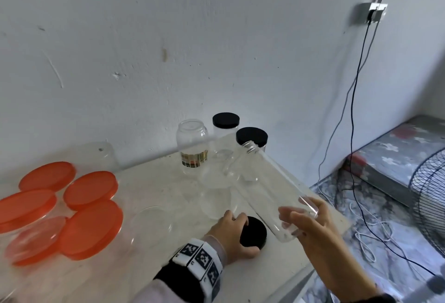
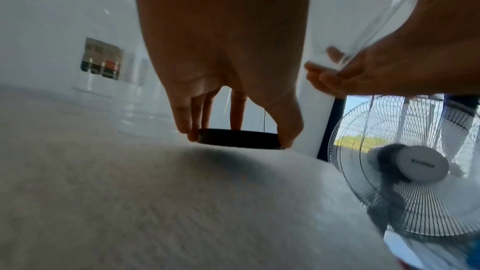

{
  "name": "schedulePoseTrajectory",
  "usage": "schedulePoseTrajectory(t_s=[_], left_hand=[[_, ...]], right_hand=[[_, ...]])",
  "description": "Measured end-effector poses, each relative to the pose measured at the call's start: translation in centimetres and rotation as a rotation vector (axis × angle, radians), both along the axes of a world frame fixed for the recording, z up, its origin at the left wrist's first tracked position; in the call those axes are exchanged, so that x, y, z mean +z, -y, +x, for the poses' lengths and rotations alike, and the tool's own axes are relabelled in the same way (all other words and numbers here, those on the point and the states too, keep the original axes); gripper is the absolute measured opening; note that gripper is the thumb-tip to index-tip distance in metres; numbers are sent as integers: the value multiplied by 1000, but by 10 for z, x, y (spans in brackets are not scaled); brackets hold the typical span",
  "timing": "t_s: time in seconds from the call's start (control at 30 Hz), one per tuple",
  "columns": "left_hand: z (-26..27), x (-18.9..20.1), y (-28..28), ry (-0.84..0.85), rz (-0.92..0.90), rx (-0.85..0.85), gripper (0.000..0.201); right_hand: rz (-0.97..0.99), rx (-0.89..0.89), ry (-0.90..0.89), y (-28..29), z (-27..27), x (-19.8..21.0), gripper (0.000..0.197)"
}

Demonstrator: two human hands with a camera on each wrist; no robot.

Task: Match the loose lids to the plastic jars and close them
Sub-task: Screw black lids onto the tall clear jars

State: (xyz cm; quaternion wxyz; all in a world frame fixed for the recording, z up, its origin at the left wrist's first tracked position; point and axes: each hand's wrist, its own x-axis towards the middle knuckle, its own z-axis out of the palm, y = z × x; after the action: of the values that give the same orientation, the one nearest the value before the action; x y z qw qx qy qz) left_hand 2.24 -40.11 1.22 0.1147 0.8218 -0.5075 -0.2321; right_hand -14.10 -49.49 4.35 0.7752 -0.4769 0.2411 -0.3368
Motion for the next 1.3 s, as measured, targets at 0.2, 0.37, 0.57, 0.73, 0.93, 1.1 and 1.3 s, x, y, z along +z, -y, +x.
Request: schedulePoseTrajectory(t_s=[0.2, 0.37, 0.57, 0.73, 0.93, 1.1, 1.3], left_hand=[[27, 36, -47, -119, -166, 142, 63], [50, 68, -94, -74, -226, 296, 64], [70, 102, -141, -214, -447, 518, 66], [77, 120, -160, -207, -661, 602, 38], [72, 131, -172, -175, -727, 590, 42], [66, 127, -178, -105, -717, 562, 43], [64, 121, -185, -30, -667, 510, 50]], right_hand=[[36, 161, -53, -13, 22, -3, 65], [61, 339, -54, -26, 36, -1, 65], [-18, 396, -113, -47, 61, 2, 63], [-86, 504, -224, -65, 85, 6, 74], [-473, 680, -471, -79, 113, -2, 94], [-710, 731, -597, -90, 129, -11, 92], [-831, 813, -633, -101, 141, -21, 95]])
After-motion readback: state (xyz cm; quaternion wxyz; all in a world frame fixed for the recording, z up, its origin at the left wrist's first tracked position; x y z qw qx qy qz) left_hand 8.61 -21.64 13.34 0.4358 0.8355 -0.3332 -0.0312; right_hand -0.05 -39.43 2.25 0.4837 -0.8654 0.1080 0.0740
